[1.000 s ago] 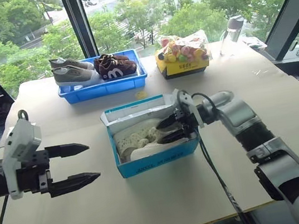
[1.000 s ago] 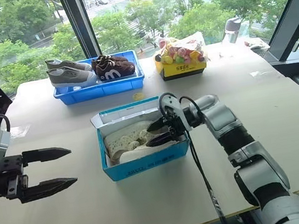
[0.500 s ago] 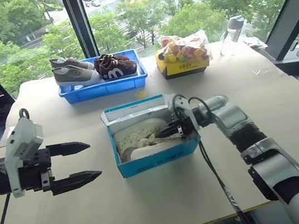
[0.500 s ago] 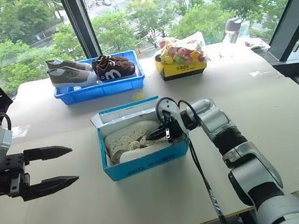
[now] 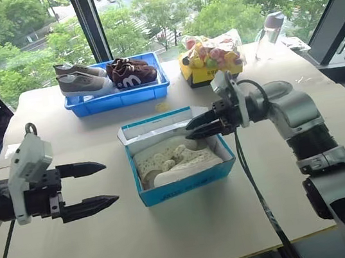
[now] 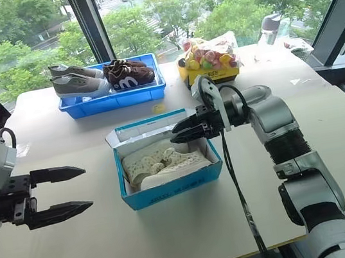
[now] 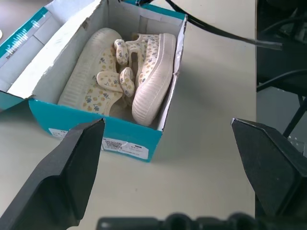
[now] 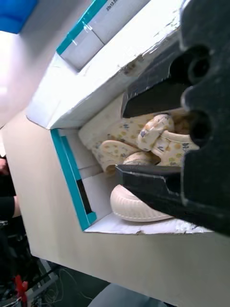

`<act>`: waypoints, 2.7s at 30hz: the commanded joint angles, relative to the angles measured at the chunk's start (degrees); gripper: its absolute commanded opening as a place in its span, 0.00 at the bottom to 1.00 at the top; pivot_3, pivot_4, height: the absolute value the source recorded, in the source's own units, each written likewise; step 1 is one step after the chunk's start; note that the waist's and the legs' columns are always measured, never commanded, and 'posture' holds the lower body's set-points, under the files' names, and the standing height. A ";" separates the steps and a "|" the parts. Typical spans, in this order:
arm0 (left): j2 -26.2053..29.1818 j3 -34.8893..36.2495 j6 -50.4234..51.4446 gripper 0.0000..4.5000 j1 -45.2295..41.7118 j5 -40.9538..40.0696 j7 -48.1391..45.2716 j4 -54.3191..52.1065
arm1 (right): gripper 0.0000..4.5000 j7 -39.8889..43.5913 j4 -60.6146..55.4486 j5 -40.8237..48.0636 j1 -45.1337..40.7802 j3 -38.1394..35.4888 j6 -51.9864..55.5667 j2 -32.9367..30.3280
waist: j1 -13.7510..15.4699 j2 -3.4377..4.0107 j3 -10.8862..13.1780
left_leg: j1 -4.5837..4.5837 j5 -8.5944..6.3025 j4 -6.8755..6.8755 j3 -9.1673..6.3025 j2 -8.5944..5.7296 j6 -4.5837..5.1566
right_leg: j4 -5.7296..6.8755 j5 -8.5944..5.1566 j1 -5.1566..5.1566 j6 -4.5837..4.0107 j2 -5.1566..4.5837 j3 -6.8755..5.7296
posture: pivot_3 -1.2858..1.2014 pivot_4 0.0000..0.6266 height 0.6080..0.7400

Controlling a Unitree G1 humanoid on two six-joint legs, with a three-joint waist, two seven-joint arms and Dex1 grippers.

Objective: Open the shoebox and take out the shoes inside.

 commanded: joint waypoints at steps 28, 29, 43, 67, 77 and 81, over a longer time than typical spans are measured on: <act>0.52 1.53 -1.07 1.00 1.17 0.80 0.59 -0.39 | 0.75 2.28 14.61 -12.03 3.04 6.36 -23.34 6.17 | -0.22 0.00 0.00 | 1.14 -0.26 -0.06 0.00 0.04 0.42 | -0.04 -0.01 1.08 -0.03 0.05 -0.01 | 0.52 0.24 1.00; 0.58 1.16 -1.18 1.00 0.90 0.88 0.65 -0.20 | 0.75 2.40 14.43 -12.16 3.35 6.48 -23.32 6.19 | -0.24 0.00 0.00 | 1.14 -0.26 -0.06 0.00 0.04 0.40 | -0.03 -0.01 1.06 -0.04 0.06 -0.01 | 0.52 0.24 1.00; 0.76 -0.78 -2.06 1.00 -0.39 2.12 0.41 0.82 | 0.63 -2.70 20.14 -15.28 2.23 6.69 -24.70 8.85 | -0.41 0.01 0.00 | 1.12 -0.26 -0.07 0.01 0.04 0.36 | -0.04 -0.02 1.05 -0.06 0.05 0.00 | 0.52 0.24 1.00; 0.87 -4.09 -3.49 1.00 -2.24 3.43 -0.27 1.89 | 0.01 1.38 0.57 5.40 0.41 -6.80 2.04 4.94 | 0.08 0.11 0.09 | 0.00 -0.02 0.02 -0.04 0.02 -0.02 | 0.07 -0.01 -0.01 -0.09 0.01 -0.05 | 0.52 0.24 1.00; 1.51 -5.99 -4.19 1.00 -4.03 4.10 -1.14 3.42 | 0.01 -6.21 2.08 9.74 0.89 -11.11 5.93 6.20 | 0.08 0.12 0.10 | -0.10 -0.01 0.00 -0.03 -0.01 -0.01 | 0.10 -0.01 -0.03 -0.09 -0.02 -0.06 | 0.52 0.24 1.00; 1.65 -5.96 -3.82 1.00 -4.07 3.89 -1.43 3.44 | 0.01 -5.83 -1.44 14.44 -1.68 -15.62 9.29 2.90 | 0.10 0.13 0.11 | -0.09 -0.01 0.01 -0.04 -0.01 -0.02 | 0.09 -0.01 -0.04 -0.09 0.00 -0.07 | 0.52 0.24 1.00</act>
